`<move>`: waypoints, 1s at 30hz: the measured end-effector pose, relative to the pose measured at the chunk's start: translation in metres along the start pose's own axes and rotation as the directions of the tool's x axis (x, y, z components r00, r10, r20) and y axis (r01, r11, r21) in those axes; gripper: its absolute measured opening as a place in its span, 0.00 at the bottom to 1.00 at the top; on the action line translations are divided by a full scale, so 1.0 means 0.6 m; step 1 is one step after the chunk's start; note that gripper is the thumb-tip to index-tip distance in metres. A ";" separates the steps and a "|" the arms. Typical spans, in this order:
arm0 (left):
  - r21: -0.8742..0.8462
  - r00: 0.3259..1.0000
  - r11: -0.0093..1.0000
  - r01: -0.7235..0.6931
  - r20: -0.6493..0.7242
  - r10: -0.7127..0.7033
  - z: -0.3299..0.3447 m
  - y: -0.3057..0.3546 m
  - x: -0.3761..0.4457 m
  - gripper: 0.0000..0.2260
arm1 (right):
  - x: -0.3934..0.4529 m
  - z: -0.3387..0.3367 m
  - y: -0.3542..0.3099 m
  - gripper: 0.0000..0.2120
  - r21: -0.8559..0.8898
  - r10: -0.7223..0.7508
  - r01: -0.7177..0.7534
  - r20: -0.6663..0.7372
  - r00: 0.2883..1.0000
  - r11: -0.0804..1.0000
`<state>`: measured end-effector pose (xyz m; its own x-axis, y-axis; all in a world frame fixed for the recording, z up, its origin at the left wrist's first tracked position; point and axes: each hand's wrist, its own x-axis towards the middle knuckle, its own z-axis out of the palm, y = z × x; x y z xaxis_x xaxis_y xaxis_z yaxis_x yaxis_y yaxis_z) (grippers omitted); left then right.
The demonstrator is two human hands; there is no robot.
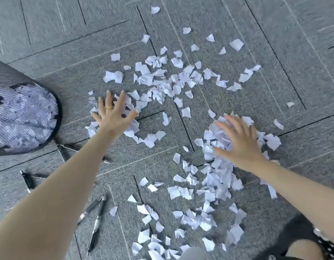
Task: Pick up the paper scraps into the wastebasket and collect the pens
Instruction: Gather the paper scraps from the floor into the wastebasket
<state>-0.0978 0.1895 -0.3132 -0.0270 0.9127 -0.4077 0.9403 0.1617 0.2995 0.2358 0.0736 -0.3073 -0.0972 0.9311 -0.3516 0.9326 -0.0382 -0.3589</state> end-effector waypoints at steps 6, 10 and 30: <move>0.280 0.935 0.892 -0.354 0.074 0.348 0.061 0.040 -0.092 0.39 | -0.057 0.053 -0.014 0.30 -0.241 -0.142 0.110 -0.121 0.982 0.964; 0.343 0.924 0.864 -0.368 0.029 0.381 0.085 0.067 -0.133 0.30 | -0.038 0.044 -0.029 0.20 -0.213 -0.199 0.162 -0.166 0.966 0.963; -0.197 0.974 0.958 -0.207 -0.131 0.183 -0.034 0.113 -0.232 0.06 | 0.037 -0.084 -0.231 0.12 0.708 0.199 -0.353 0.294 0.935 0.612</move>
<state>-0.0372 0.0810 -0.2185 0.1013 0.9681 -0.2290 0.8397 0.0403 0.5416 0.1219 0.1179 -0.2217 -0.0080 0.7559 -0.6546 0.3592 -0.6087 -0.7074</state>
